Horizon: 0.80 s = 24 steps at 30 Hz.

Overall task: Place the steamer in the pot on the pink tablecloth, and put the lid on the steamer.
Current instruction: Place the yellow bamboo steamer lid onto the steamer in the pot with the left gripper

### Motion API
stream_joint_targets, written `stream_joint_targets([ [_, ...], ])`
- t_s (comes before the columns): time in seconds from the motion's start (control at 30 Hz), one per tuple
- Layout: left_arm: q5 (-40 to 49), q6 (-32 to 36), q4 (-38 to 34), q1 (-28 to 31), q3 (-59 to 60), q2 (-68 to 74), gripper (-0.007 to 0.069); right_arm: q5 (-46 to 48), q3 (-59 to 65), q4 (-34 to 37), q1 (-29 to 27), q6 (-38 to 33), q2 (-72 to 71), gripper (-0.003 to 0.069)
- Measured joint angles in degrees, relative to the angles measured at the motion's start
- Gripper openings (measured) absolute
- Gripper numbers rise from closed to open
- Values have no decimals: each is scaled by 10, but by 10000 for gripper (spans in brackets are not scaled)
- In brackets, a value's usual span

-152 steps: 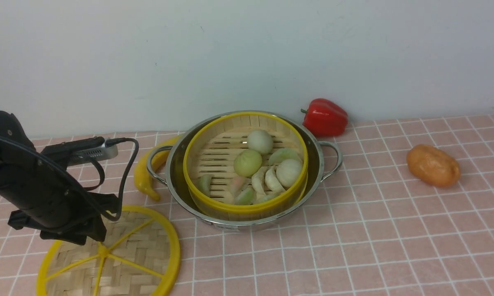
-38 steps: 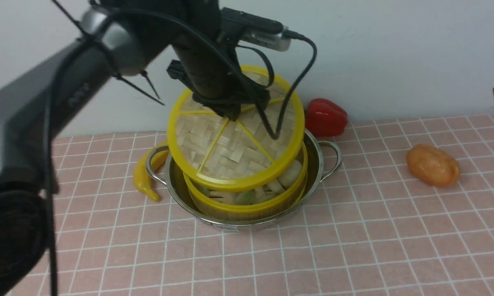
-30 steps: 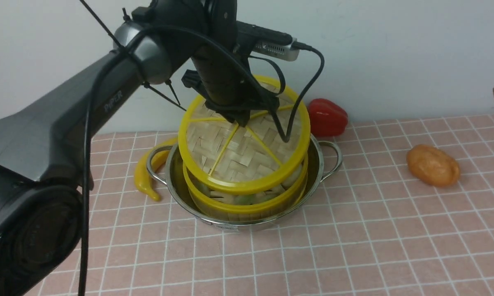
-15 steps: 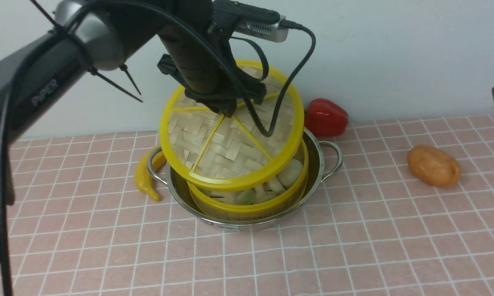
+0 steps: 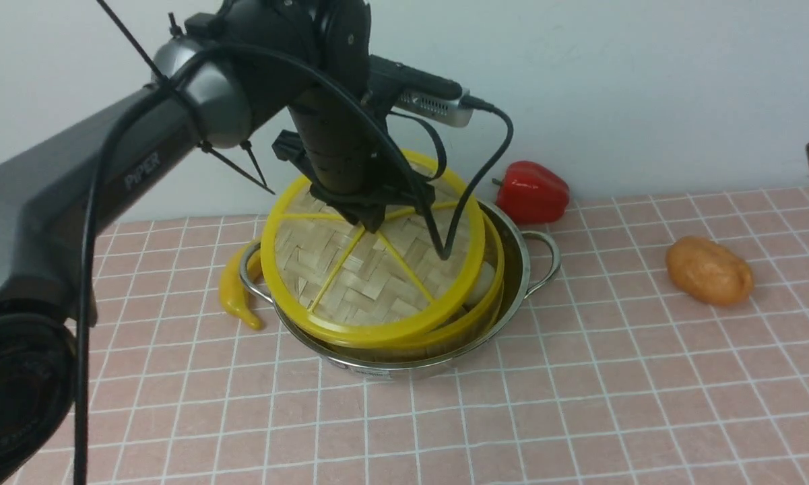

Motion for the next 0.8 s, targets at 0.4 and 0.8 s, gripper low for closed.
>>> stream_joint_targets([
  [0.4, -52, 0, 0, 0, 0, 15, 122, 0, 0, 0, 0, 0, 0, 335],
  [0.8, -95, 0, 0, 0, 0, 47, 122, 1, 0, 0, 0, 0, 0, 335],
])
